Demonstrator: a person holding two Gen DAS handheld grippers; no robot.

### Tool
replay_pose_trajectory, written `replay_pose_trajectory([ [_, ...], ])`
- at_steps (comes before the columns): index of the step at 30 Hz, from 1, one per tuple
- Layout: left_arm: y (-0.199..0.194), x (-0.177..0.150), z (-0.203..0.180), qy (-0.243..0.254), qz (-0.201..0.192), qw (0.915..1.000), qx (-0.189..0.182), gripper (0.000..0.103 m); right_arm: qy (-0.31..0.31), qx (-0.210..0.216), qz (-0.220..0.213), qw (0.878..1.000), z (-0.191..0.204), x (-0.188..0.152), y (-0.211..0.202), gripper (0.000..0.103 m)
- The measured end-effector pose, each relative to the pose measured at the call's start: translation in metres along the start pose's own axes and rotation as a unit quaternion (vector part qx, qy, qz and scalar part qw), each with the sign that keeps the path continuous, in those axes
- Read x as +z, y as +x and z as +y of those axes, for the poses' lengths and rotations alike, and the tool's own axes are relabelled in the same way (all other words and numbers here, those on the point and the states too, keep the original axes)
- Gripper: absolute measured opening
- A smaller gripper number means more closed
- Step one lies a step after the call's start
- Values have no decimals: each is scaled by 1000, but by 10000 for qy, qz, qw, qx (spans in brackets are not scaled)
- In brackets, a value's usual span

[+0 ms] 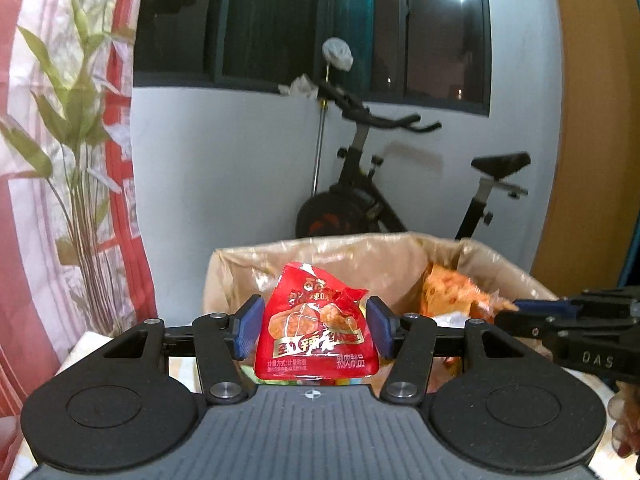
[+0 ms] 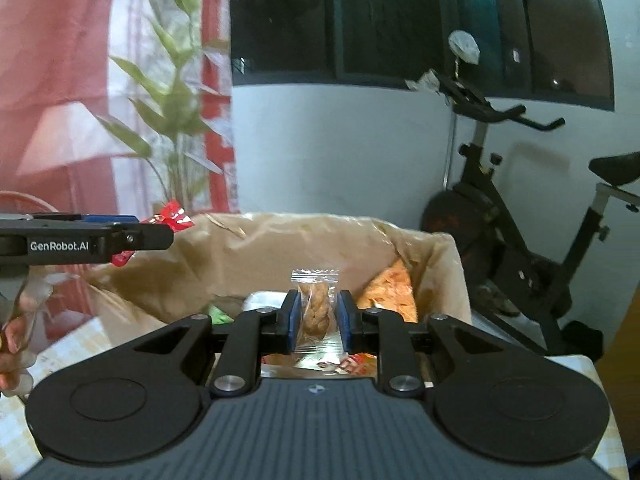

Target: Organize snacks

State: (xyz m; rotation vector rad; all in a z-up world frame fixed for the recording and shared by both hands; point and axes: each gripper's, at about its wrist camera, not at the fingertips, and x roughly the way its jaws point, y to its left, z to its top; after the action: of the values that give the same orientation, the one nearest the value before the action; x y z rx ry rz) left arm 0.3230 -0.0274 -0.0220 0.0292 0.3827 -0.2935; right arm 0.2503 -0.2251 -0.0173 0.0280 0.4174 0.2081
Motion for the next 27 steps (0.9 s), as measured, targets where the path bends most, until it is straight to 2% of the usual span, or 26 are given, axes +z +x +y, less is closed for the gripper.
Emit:
replay_pose_trajectory([
  [2, 2, -4, 1, 1, 105, 9999, -33, 62, -2, -94, 120, 9999, -3, -3, 5, 22],
  [5, 3, -9, 4, 19, 244, 9997, 34, 81, -8, -129, 227, 9997, -5, -9, 6, 24],
  [7, 0, -10, 6, 52, 264, 9996, 101, 83, 18, -180, 255, 9995, -7, -11, 3, 37],
  [11, -8, -8, 4, 167, 362, 9991, 144, 87, 74, -251, 255, 9993, -7, -10, -3, 52],
  [15, -22, -3, -2, 288, 282, 9989, 244, 96, 159, -293, 242, 9992, -7, -7, -12, 76],
  [16, -27, -3, -3, 283, 235, 9990, 272, 96, 180, -283, 218, 9992, -5, -6, -15, 81],
  [21, -49, 1, -3, 173, 164, 9992, 323, 96, 167, -296, 140, 9993, 2, -4, -33, 95],
  [27, -79, 2, -5, 115, 59, 9987, 489, 97, 215, -375, 30, 9991, 13, -2, -58, 98],
])
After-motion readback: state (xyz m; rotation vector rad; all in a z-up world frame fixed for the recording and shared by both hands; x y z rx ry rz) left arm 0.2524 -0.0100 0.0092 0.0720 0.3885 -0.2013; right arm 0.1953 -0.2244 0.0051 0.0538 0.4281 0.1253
